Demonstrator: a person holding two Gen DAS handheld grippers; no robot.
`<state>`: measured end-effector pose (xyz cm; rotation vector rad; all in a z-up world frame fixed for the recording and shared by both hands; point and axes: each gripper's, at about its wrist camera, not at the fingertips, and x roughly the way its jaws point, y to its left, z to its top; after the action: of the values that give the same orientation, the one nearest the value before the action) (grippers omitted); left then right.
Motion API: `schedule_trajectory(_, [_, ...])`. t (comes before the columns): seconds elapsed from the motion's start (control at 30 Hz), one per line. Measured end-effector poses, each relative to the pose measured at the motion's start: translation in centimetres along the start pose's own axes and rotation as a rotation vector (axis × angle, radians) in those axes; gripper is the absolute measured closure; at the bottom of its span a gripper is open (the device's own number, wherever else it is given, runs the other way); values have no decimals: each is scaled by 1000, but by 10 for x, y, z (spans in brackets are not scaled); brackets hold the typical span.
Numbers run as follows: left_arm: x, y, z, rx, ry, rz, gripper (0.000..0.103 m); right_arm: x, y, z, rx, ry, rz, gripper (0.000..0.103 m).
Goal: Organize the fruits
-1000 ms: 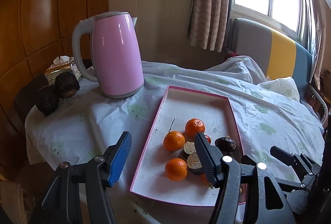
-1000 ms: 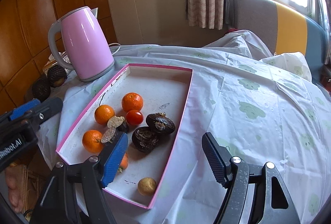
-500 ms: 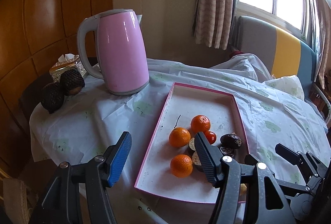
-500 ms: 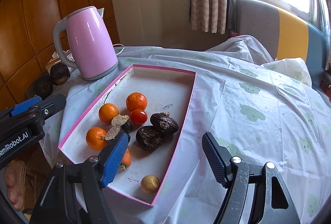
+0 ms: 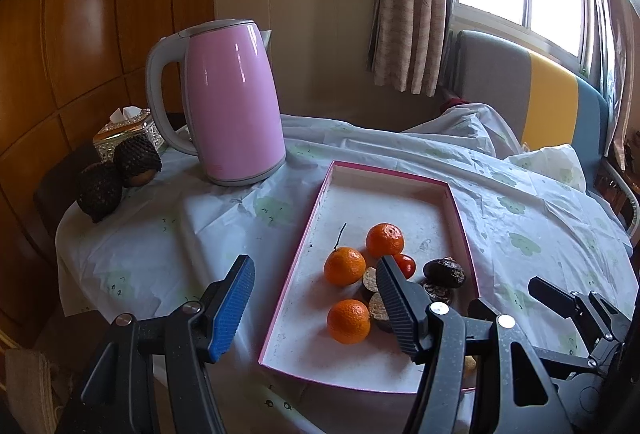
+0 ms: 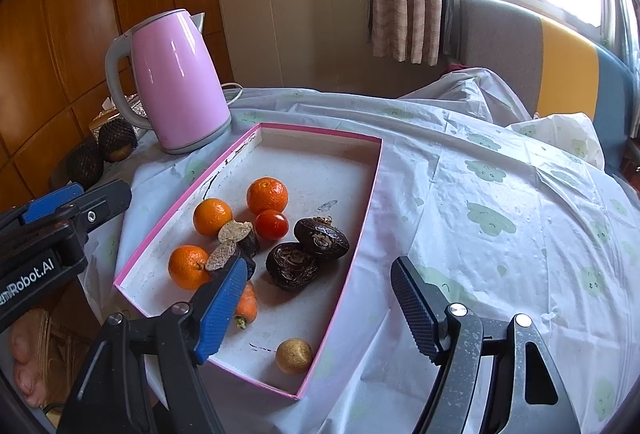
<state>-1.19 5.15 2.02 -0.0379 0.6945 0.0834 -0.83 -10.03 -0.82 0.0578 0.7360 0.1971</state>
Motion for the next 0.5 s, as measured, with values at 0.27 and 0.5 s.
schedule_trajectory(0.27, [-1,2,0,-3,0,3,39,0,1,0,-1,-1,-1,28])
schedule_trajectory(0.5, [-3,3,0,-3,0,-3,39,0,2,0,-5,3,0,27])
